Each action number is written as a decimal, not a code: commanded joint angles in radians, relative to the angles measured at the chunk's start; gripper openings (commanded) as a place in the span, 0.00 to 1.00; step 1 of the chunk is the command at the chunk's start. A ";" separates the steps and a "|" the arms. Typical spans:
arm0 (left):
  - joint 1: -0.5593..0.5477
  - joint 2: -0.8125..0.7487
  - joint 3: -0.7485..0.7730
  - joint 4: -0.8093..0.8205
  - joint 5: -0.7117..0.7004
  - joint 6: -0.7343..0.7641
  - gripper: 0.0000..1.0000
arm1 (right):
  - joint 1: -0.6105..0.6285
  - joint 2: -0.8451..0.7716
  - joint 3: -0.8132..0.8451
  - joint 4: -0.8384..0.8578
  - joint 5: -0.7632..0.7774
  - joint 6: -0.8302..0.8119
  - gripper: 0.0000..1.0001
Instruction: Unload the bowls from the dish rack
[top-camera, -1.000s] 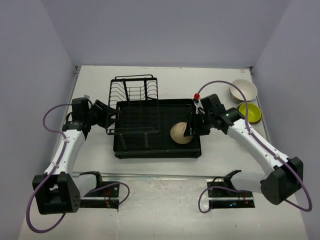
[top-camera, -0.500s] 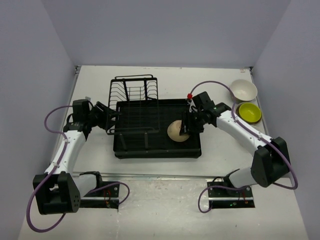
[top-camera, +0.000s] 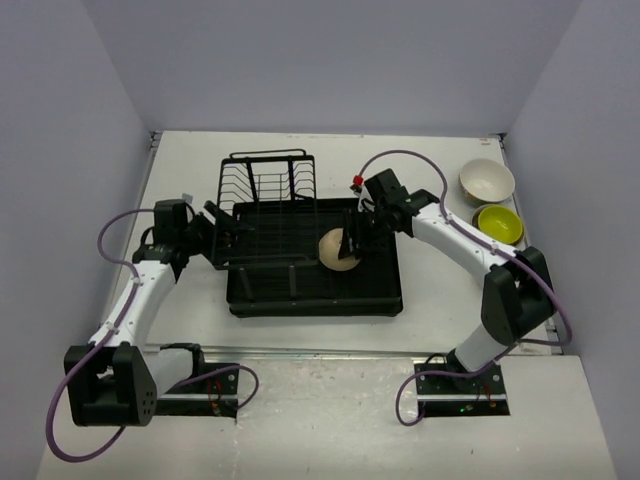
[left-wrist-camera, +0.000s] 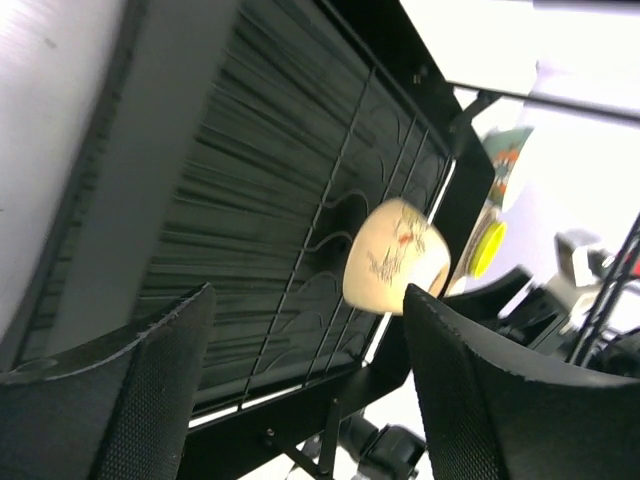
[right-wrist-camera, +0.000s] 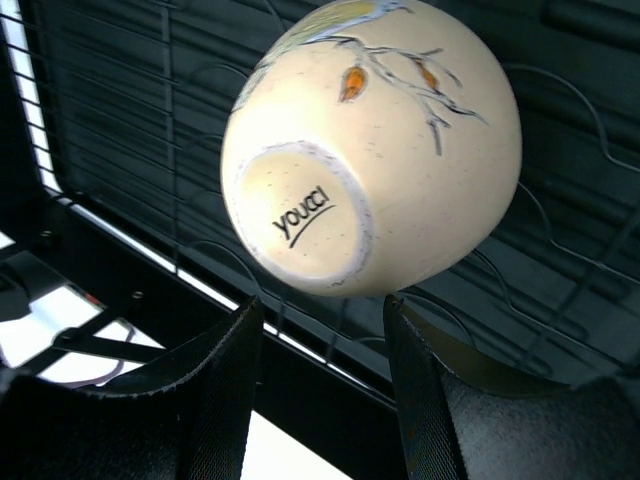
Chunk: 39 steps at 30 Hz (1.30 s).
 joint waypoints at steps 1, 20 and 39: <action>-0.056 0.010 0.036 0.037 -0.002 0.025 0.78 | 0.015 0.023 0.076 0.021 -0.050 0.017 0.52; -0.148 0.041 -0.054 0.180 -0.005 -0.086 0.77 | 0.041 0.130 0.225 -0.010 -0.137 0.033 0.52; -0.161 0.070 -0.114 0.180 -0.042 -0.081 0.78 | 0.044 0.044 0.233 -0.031 -0.008 0.037 0.53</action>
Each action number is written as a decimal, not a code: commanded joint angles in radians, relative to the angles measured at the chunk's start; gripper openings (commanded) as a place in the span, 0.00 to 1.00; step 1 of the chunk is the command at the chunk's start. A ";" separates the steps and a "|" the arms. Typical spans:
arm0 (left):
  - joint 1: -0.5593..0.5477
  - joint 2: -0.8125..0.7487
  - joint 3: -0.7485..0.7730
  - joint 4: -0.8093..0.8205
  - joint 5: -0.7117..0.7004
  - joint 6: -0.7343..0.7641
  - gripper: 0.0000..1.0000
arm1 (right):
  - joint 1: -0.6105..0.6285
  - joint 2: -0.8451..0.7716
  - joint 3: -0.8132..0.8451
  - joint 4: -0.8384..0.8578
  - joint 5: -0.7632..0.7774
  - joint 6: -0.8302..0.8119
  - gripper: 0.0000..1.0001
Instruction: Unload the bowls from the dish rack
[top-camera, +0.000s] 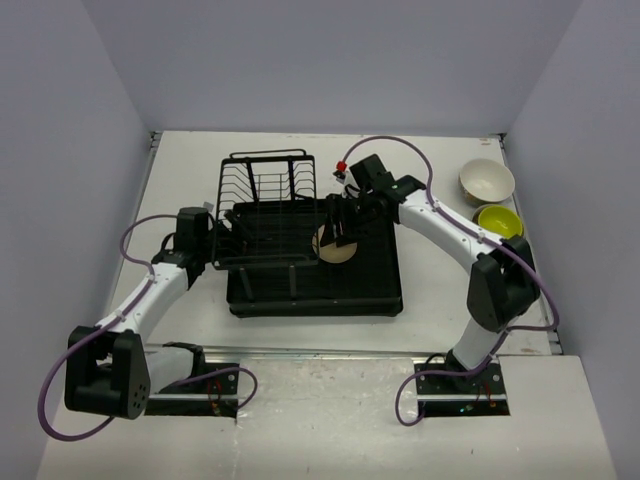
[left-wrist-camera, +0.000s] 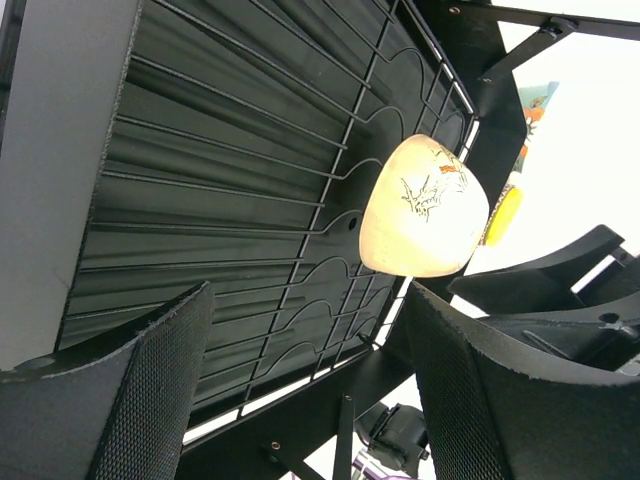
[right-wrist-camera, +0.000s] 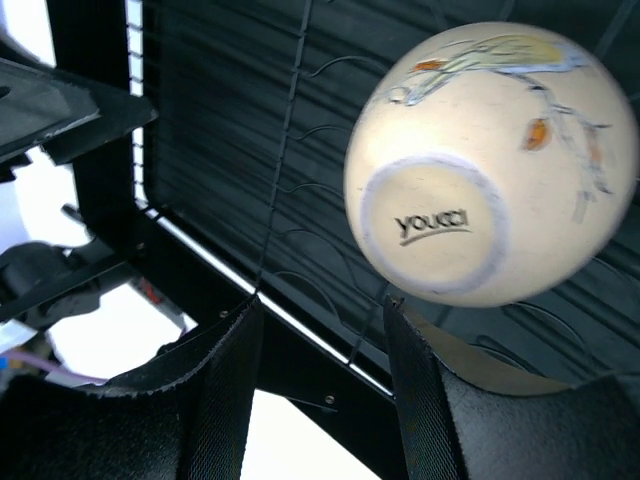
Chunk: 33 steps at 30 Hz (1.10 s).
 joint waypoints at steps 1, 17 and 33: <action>-0.007 0.012 -0.016 0.018 -0.013 0.000 0.78 | 0.000 -0.091 0.031 -0.029 0.108 0.005 0.53; -0.023 -0.023 -0.003 0.026 -0.021 -0.009 0.78 | -0.064 -0.090 -0.024 -0.065 0.135 -0.032 0.54; -0.022 -0.037 0.020 -0.016 -0.030 0.006 0.78 | -0.061 0.054 0.011 0.027 -0.046 -0.052 0.61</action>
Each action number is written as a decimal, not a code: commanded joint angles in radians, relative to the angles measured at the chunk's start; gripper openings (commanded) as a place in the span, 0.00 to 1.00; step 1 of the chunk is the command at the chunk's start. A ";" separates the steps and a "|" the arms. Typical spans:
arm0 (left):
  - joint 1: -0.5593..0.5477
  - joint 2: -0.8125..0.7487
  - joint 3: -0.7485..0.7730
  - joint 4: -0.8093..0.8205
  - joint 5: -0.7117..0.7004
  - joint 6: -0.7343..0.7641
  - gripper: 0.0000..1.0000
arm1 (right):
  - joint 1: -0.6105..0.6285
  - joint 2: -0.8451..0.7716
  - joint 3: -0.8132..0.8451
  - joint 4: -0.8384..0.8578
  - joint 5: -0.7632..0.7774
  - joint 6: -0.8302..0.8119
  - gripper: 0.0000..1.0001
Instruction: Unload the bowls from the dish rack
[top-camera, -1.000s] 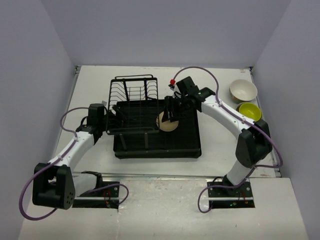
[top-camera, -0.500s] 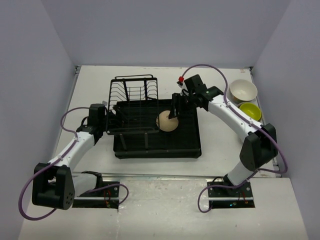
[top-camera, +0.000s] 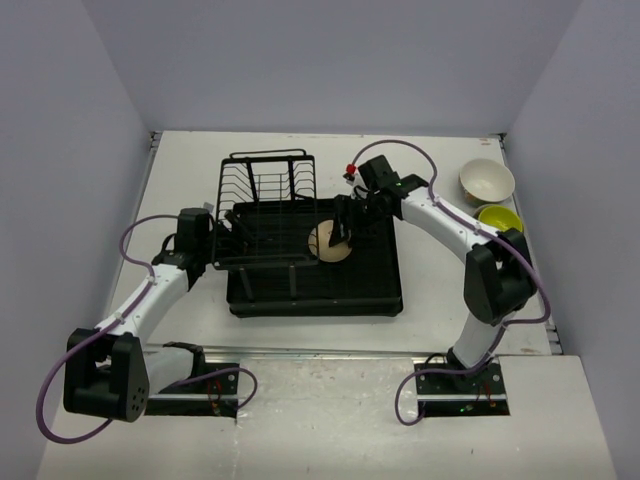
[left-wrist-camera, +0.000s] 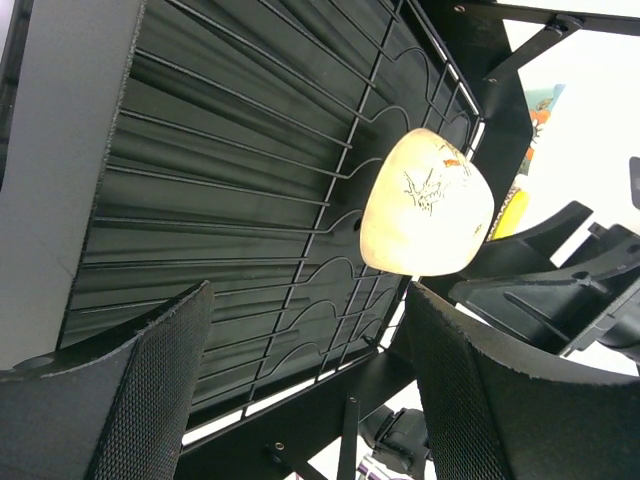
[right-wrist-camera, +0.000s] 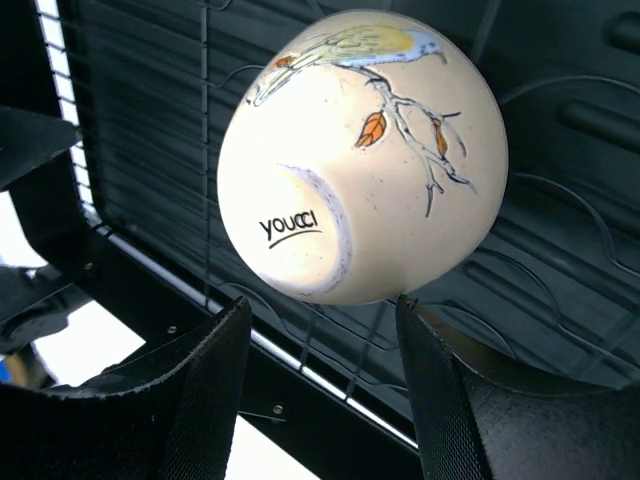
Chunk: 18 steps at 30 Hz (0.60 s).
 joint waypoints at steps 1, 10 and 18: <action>-0.009 -0.024 0.024 -0.008 -0.007 0.006 0.78 | 0.004 0.040 0.053 0.045 -0.094 -0.012 0.61; 0.011 0.010 0.063 -0.025 -0.014 0.012 0.78 | 0.014 0.013 0.107 0.053 -0.195 0.004 0.61; 0.014 0.048 0.073 0.009 -0.016 0.001 0.78 | -0.036 -0.059 0.128 -0.036 -0.039 0.016 0.65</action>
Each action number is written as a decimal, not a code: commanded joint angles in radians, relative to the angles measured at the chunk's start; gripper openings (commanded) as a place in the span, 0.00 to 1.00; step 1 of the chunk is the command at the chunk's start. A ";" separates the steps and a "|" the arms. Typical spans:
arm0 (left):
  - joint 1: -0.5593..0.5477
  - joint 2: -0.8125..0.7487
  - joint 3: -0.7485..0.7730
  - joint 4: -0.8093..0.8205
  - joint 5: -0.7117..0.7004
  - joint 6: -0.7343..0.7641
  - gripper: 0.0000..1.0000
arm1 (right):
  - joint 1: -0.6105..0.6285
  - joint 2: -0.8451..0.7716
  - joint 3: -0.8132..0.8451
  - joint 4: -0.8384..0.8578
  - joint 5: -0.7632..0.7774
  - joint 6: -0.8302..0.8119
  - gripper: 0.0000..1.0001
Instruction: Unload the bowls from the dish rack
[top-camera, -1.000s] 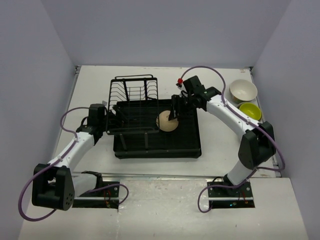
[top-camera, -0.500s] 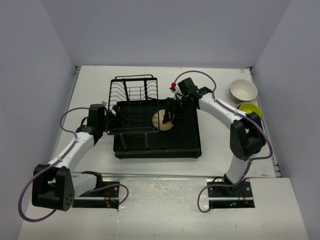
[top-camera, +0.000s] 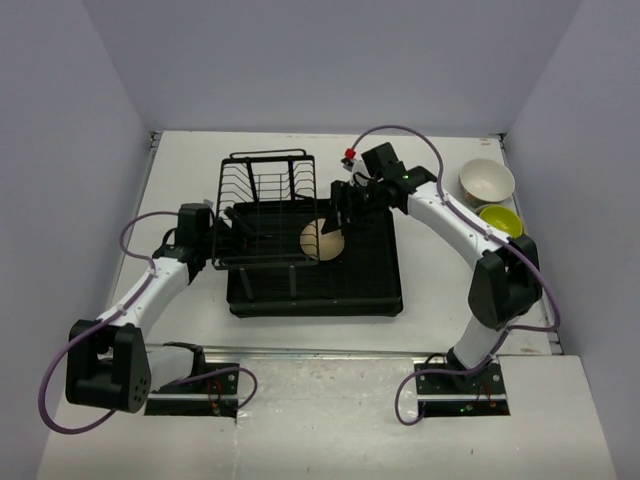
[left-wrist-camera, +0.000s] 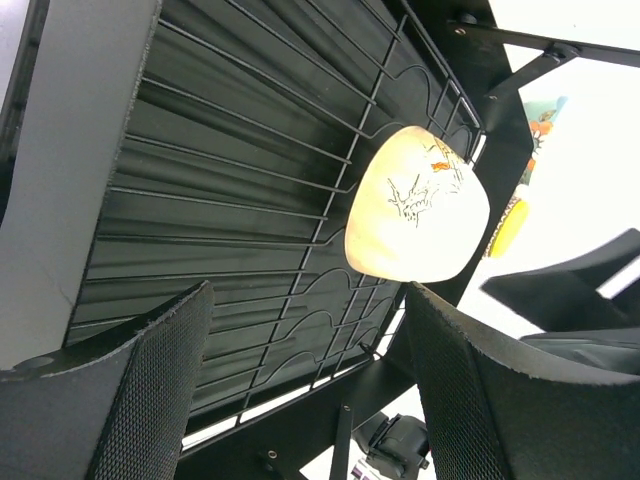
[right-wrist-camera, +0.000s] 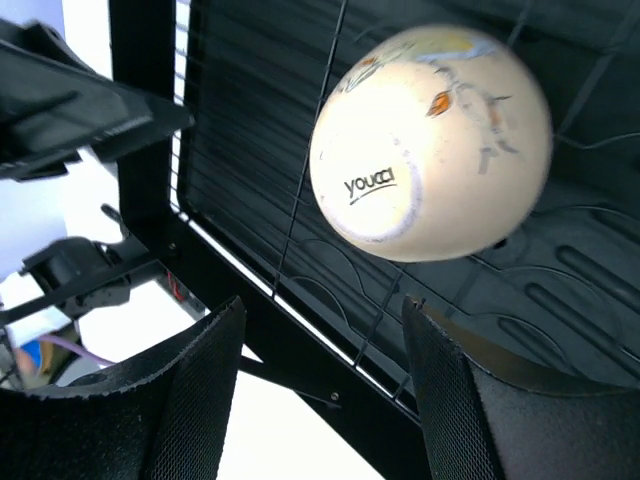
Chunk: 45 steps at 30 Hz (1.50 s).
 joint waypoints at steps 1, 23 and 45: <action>0.007 0.006 0.031 0.031 -0.009 0.001 0.78 | -0.047 -0.044 0.047 -0.045 0.086 0.008 0.65; 0.013 0.076 0.057 0.071 0.000 -0.016 0.78 | -0.050 0.186 0.142 -0.046 -0.029 -0.018 0.60; 0.013 0.118 0.052 0.100 0.018 -0.018 0.78 | 0.052 0.210 0.128 0.067 -0.183 0.100 0.66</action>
